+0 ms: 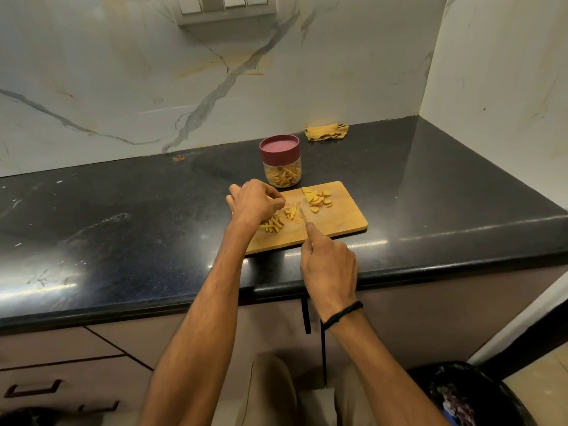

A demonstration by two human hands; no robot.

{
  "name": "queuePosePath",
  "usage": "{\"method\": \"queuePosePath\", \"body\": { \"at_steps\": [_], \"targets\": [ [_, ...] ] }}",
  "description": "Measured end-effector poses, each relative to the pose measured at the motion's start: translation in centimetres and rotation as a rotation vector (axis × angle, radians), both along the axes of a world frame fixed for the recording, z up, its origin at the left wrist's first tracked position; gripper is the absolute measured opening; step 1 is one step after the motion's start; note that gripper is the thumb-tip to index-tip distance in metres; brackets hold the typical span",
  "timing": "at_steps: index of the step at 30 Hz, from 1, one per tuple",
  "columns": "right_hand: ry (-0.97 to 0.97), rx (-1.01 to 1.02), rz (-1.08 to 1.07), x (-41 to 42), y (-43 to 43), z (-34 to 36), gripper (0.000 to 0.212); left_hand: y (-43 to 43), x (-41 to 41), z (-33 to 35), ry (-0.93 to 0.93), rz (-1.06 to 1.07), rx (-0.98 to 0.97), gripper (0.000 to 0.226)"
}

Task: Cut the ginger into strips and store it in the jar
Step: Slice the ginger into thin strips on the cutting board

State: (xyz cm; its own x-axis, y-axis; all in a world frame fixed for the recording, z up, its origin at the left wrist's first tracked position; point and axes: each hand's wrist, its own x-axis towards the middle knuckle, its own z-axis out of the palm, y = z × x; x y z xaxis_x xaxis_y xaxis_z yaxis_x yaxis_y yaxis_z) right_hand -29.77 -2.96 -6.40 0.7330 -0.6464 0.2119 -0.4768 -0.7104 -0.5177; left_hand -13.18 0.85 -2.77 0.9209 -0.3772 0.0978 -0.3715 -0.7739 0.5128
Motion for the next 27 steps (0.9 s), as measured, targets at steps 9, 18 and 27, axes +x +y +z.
{"method": "queuePosePath", "body": {
  "at_steps": [9, 18, 27],
  "targets": [
    [0.0, -0.015, 0.026, 0.7, 0.3, 0.1, 0.044, 0.8, 0.8, 0.0, -0.037, 0.015, -0.097, 0.016],
    [-0.034, -0.058, 0.083, 1.5, 0.1, -0.2, 0.042, 0.1, 0.5, -0.1, -0.075, -0.007, -0.119, 0.018],
    [-0.418, 0.172, -0.091, 2.0, -5.6, -0.1, 0.036, -2.2, -0.2, -0.2, -0.092, -0.153, -0.015, 0.026]
  ]
}}
